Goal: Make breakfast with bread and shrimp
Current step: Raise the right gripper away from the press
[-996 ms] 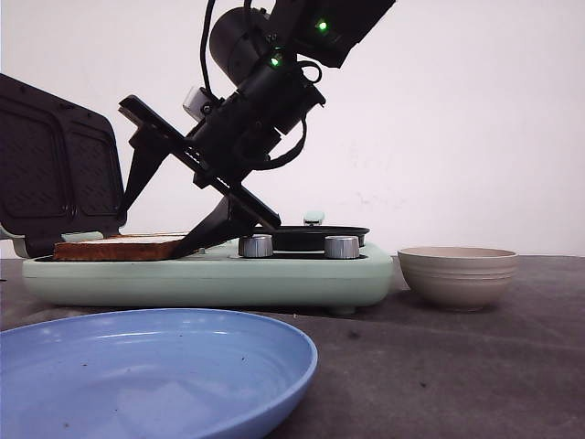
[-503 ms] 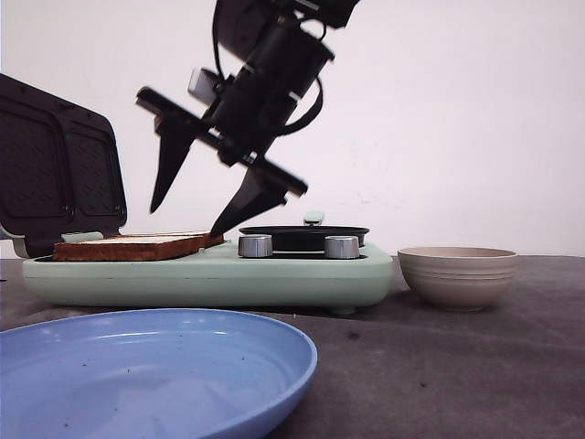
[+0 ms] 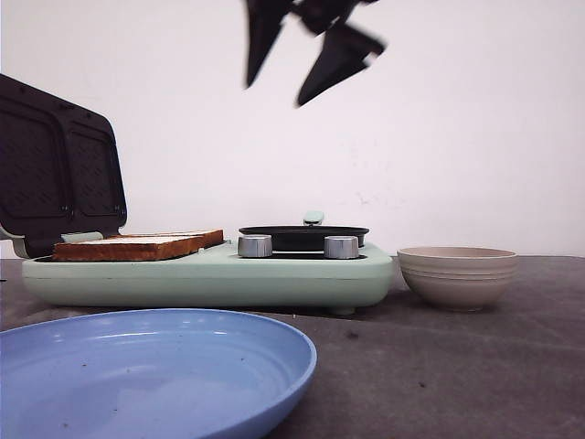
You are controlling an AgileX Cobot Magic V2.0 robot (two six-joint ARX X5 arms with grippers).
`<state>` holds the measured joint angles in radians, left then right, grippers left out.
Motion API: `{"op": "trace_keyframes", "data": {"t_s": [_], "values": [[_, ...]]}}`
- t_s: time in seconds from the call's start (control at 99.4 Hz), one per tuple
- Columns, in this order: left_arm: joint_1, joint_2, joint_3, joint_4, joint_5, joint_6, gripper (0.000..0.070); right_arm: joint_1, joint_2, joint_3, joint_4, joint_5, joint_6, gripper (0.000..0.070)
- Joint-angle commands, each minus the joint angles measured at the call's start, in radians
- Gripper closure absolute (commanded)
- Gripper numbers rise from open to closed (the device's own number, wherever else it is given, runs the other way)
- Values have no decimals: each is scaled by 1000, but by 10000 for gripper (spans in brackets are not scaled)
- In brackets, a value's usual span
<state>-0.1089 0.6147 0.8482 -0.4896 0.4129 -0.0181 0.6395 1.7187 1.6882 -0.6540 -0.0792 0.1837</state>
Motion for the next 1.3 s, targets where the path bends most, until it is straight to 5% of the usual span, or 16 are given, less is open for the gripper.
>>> {"op": "trace_keyframes", "data": {"t_s": [0.0,0.473,0.805,1.288], "values": [[-3,3,13,10,-5,2,73,8,-28,24,-9,19,-69,285],[-3,3,14,8,-5,2,73,15,-291,-162,79,38,-118,299],[-3,3,14,-24,-5,2,73,14,-578,-604,268,62,-84,694],[-3,3,14,-27,-5,2,73,14,-789,-829,303,107,-27,697]]}}
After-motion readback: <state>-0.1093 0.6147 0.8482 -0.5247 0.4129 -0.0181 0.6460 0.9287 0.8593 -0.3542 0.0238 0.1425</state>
